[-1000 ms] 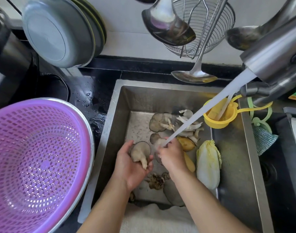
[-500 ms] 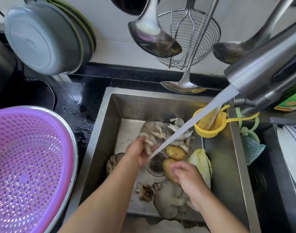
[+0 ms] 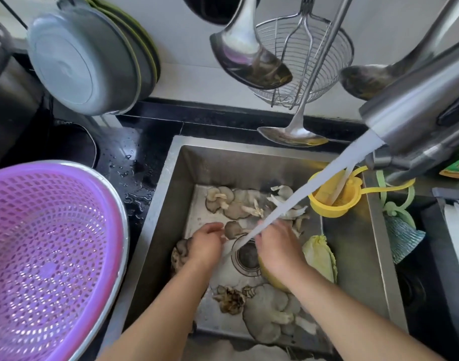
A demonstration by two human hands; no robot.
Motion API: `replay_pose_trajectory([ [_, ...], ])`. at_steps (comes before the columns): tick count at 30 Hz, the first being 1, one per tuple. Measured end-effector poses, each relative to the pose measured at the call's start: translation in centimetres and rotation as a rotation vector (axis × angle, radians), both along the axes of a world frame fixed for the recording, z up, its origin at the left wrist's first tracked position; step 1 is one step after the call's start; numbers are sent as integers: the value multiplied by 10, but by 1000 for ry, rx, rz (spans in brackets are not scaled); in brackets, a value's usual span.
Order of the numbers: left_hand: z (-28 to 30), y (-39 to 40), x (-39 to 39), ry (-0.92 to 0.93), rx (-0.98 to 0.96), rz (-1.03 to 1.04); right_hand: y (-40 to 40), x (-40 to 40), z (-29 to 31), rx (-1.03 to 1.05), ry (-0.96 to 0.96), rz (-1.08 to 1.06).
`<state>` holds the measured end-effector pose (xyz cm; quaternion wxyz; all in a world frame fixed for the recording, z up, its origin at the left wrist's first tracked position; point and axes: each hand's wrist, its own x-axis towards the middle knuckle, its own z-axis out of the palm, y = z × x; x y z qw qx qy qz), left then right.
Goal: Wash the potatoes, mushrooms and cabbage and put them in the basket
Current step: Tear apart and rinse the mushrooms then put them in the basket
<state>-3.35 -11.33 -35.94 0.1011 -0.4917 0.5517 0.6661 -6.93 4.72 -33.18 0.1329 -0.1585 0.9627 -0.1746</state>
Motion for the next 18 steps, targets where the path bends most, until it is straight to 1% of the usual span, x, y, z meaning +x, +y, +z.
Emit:
replay_pose_trajectory([
  [1,5,3,5,13,40,-9,-10,-15,-10,81,127,96],
  [2,12,4,11,2,82,-28,-18,-29,-20,180,208,176],
  [3,14,4,18,-11,136,-43,-26,-42,-30,289,215,240],
  [5,14,-2,31,-33,235,-13,-35,-63,-45,503,169,313],
  [6,12,-4,37,-45,262,-2,-37,-70,-51,580,170,342],
  [7,8,-7,41,-41,271,13,-39,-74,-54,628,179,358],
  [8,7,-10,44,-45,291,32,-39,-75,-55,629,180,362],
  [9,6,-12,45,-43,314,61,-40,-76,-54,601,175,363],
  [11,4,-14,46,-35,345,103,-41,-73,-50,474,124,308],
  [15,12,-8,45,-9,441,174,-31,-43,-27,169,31,51],
  [18,21,0,38,14,508,217,-14,-5,-3,-132,-258,-267],
])
